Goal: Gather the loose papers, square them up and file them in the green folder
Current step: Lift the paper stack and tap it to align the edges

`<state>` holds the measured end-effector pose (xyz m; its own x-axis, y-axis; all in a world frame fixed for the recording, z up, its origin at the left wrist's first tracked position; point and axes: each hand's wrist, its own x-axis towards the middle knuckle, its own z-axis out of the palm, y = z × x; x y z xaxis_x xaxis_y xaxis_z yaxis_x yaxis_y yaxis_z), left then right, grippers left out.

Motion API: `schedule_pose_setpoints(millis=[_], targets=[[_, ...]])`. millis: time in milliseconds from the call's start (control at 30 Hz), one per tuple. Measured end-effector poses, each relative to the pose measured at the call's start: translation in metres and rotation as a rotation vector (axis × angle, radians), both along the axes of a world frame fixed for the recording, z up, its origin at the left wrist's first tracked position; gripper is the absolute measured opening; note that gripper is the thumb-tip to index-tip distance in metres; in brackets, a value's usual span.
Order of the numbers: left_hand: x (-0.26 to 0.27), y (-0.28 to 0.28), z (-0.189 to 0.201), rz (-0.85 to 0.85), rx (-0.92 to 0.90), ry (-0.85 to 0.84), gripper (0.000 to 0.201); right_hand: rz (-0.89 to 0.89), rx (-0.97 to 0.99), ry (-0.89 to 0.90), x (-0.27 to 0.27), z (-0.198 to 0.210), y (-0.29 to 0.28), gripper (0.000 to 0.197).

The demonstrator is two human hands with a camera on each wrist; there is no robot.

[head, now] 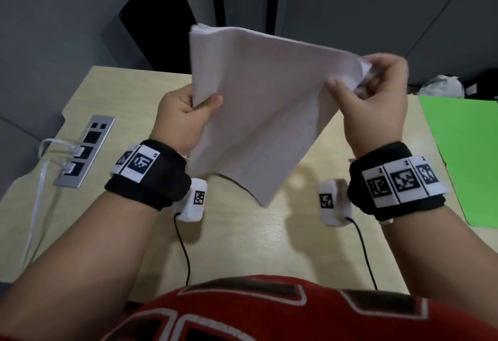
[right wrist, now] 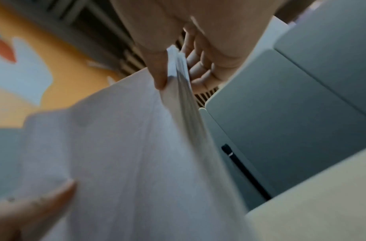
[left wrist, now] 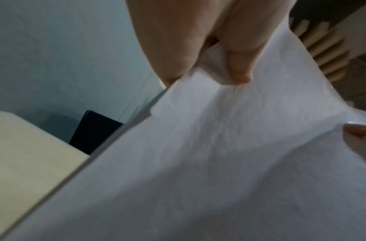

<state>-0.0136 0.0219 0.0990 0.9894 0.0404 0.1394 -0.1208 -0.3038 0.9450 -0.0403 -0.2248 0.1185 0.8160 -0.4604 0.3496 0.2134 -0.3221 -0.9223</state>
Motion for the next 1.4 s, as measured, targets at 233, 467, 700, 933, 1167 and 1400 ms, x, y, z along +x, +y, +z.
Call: schedule_pose_setpoints(millis=[233, 467, 700, 933, 1167, 1400], targets=[[-0.01, -0.002, -0.026, 0.092, -0.105, 0.061, 0.016, 0.088, -0.012, 0.078, -0.004, -0.018, 0.017, 0.011], [-0.015, -0.008, -0.017, 0.066, -0.146, -0.007, 0.017, 0.112, -0.14, -0.186, -0.008, -0.009, 0.028, 0.017], [-0.017, -0.014, -0.053, 0.032, -0.04, 0.229, 0.016, 0.174, -0.064, 0.301, -0.005, -0.046, 0.025, 0.013], [-0.014, -0.015, -0.09, 0.088, 0.014, 0.489, 0.017, 0.269, -0.2, 0.765, -0.013, -0.092, 0.019, 0.03], [-0.013, -0.011, -0.083, 0.012, 0.057, 0.449, 0.006, 0.268, -0.196, 0.674, -0.01, -0.08, 0.012, 0.026], [-0.016, -0.002, -0.084, -0.049, 0.16, 0.423, 0.014, 0.09, 0.18, 0.044, 0.003, -0.011, 0.011, 0.012]])
